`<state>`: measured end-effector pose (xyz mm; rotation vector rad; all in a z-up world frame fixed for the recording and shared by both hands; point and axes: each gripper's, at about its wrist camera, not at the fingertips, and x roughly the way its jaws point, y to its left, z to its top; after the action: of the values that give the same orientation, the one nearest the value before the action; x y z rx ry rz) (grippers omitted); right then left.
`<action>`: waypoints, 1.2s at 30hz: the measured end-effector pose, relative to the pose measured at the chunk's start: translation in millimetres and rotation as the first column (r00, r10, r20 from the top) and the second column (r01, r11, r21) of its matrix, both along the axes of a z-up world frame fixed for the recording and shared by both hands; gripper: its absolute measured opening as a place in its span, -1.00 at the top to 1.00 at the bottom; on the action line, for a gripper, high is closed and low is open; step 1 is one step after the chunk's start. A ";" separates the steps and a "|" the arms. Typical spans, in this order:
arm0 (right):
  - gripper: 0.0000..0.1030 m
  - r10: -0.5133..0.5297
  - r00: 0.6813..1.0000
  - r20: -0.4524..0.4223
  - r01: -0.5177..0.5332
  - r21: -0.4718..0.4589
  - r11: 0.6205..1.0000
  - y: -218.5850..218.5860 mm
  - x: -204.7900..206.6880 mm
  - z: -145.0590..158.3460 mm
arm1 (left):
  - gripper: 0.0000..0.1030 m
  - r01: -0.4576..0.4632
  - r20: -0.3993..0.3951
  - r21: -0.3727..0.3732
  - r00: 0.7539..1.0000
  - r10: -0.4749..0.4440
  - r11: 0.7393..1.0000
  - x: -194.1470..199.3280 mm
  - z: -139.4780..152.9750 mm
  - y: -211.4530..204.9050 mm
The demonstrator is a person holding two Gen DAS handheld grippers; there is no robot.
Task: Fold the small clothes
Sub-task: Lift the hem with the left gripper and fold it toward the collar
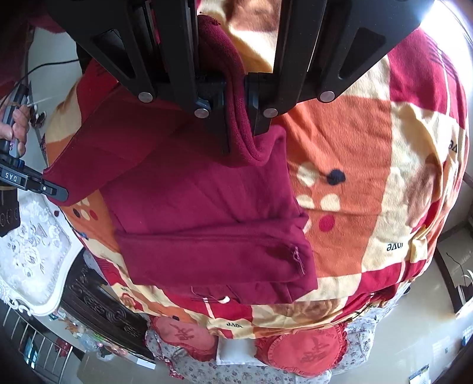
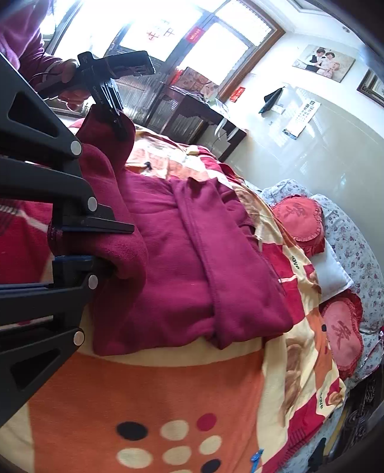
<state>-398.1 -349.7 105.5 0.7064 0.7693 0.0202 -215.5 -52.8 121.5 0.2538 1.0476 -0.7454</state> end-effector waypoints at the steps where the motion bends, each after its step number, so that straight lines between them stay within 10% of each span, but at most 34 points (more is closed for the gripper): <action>1: 0.81 -0.005 1.000 0.005 0.005 0.000 1.000 -2.2 4.2 1.0 | 0.89 -0.009 0.000 -0.004 1.000 0.009 1.000 6.1 0.4 -2.0; 36: 0.81 -0.091 0.996 0.019 0.093 -0.084 0.992 -96.4 178.2 21.2 | 0.89 -0.184 -0.051 -0.115 0.983 0.179 0.976 183.5 13.4 -76.6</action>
<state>-219.9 -446.1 126.7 0.6595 0.7184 -0.0904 -32.0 -129.3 135.0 0.0398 1.0447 -0.6468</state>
